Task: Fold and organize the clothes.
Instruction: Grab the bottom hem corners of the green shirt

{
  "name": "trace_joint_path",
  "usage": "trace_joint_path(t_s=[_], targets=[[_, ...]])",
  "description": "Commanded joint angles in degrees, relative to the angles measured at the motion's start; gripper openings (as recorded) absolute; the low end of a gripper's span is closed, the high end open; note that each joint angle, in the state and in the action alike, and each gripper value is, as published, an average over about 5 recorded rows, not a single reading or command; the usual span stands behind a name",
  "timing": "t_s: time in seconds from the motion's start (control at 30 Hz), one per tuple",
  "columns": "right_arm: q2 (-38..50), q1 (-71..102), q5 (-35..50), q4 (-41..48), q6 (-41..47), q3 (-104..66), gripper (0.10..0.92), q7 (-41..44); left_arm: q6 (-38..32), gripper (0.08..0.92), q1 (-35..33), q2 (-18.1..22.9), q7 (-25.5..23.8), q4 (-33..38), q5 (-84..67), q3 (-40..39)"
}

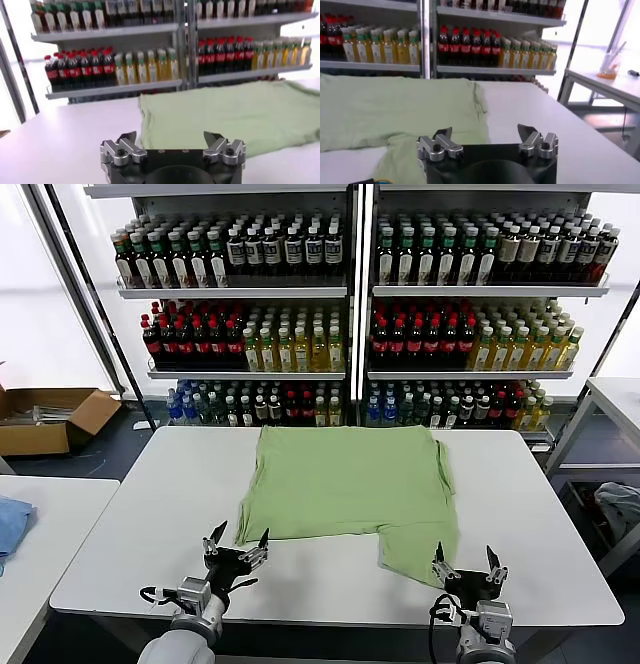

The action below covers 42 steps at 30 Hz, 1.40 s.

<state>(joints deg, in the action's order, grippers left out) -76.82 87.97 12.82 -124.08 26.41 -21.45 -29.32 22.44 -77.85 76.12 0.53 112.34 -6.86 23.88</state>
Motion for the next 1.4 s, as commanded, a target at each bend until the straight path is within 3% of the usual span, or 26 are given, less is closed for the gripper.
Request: trace_joint_path(t_s=[0.03, 1.2, 1.4], targets=[[-2.3, -0.7, 0.7, 1.2, 1.7, 0.6, 0.823, -2.1, 3.5, 0.823, 3.6, -1.9, -0.3, -4.3, -1.2, -0.4], [-4.7, -2.6, 0.1, 6.7, 1.8, 2.6, 0.822, -2.2, 3.3, 0.823, 5.0, -1.8, -0.1, -7.1, -1.6, -1.3], [-4.4, -1.9, 0.3, 7.1, 1.3, 2.9, 0.736, -2.0, 3.7, 0.797, 4.5, -1.7, -0.2, -7.6, -2.9, -1.2]])
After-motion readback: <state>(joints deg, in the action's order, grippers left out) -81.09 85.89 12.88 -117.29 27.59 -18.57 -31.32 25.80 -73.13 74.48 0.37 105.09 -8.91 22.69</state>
